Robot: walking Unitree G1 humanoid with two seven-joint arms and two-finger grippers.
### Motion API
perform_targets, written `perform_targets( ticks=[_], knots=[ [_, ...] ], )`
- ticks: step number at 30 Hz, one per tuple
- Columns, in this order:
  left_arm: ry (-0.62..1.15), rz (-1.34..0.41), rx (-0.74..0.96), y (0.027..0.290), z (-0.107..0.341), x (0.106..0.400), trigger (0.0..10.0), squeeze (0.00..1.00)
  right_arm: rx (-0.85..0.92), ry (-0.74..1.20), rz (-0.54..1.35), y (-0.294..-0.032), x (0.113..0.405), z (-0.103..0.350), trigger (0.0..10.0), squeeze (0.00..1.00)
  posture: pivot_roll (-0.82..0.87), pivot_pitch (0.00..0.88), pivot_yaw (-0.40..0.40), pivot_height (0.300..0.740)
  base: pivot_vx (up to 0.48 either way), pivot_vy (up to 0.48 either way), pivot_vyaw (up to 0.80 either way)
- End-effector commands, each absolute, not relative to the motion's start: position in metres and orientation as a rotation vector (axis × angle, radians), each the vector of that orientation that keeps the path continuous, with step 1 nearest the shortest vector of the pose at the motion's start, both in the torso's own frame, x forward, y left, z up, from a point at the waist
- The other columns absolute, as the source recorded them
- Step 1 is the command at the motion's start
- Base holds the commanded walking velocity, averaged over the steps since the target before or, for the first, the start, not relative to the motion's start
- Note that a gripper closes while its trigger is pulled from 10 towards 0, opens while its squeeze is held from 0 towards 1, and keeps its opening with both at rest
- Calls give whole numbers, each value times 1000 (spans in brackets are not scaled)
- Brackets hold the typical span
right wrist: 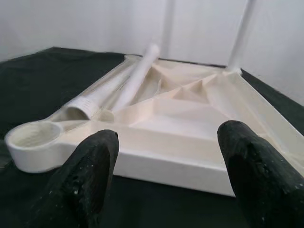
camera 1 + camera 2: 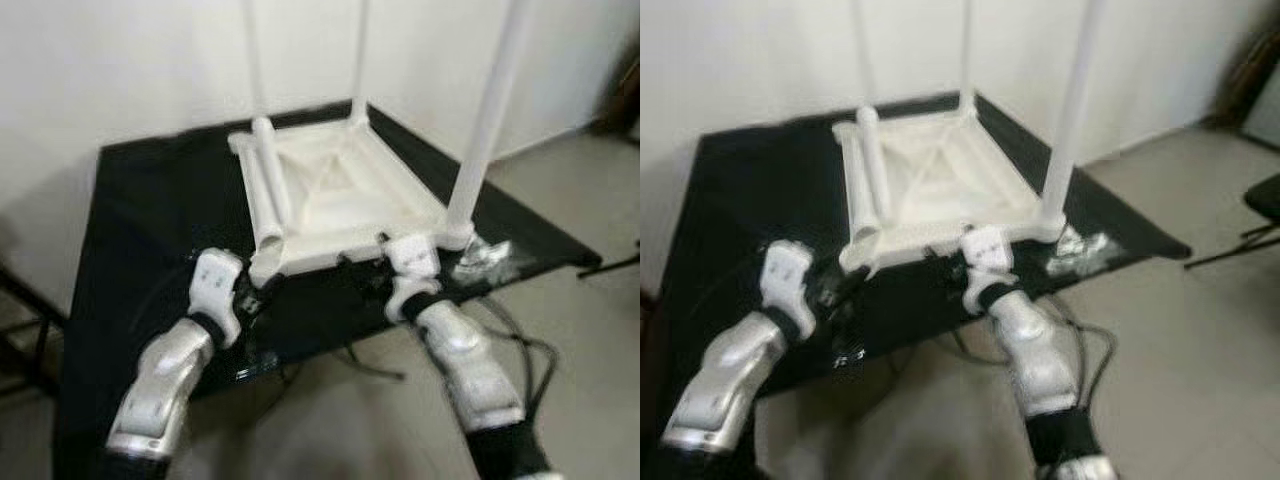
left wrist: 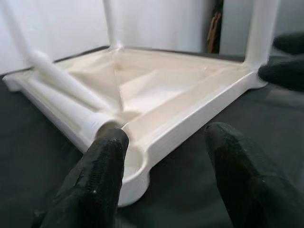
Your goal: Building children table
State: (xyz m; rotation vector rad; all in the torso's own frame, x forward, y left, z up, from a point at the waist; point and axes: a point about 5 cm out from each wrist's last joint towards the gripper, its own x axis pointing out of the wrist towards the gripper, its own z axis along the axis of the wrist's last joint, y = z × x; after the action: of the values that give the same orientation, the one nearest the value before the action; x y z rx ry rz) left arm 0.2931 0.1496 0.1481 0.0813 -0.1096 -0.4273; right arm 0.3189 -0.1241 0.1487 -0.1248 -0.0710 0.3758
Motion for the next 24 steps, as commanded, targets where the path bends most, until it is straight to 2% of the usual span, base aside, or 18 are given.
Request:
perform_targets(
  ticks=[1, 6, 12, 15, 16, 17, 22, 23, 24],
  knots=[
    [-105, -417, 93, 154, 147, 293, 10000, 0, -140, -83, 412, -115, 318, 150, 10000, 0, -42, 0, 29, 740, 349, 0, 0],
    [-121, -412, 105, 156, 148, 294, 10000, 0, -107, -102, 431, -114, 318, 151, 10000, 0, -42, 0, 29, 740, 356, 0, -800],
    [-128, -412, 158, 157, 152, 293, 10000, 0, -103, -89, 454, -113, 316, 150, 10000, 0, -44, 0, 30, 740, 342, 0, 0],
    [-133, -413, 207, 158, 154, 292, 10000, 0, -90, -93, 471, -114, 315, 151, 10000, 0, -44, 0, 27, 740, 0, 0, 0],
    [-134, -420, 243, 159, 156, 292, 10000, 0, -85, -98, 482, -114, 314, 152, 10000, 0, -41, 0, 25, 740, 0, 0, 0],
    [-138, -435, 361, 164, 160, 291, 10000, 0, -76, -105, 496, -116, 312, 153, 10000, 0, -37, 0, 22, 740, 0, 0, 0],
    [-128, -474, 498, 172, 165, 287, 10000, 0, -81, -106, 499, -120, 310, 154, 10000, 0, -32, 0, 18, 740, 0, 0, 0],
    [-119, -520, 508, 173, 167, 284, 10000, 380, -91, -102, 490, -124, 308, 153, 10000, 0, -29, 0, 17, 740, 0, 0, 0],
    [-102, -576, 556, 173, 168, 279, 10000, 1000, -114, -83, 458, -132, 307, 150, 10000, 0, -28, 0, 16, 740, 0, 0, 0]
  ],
)
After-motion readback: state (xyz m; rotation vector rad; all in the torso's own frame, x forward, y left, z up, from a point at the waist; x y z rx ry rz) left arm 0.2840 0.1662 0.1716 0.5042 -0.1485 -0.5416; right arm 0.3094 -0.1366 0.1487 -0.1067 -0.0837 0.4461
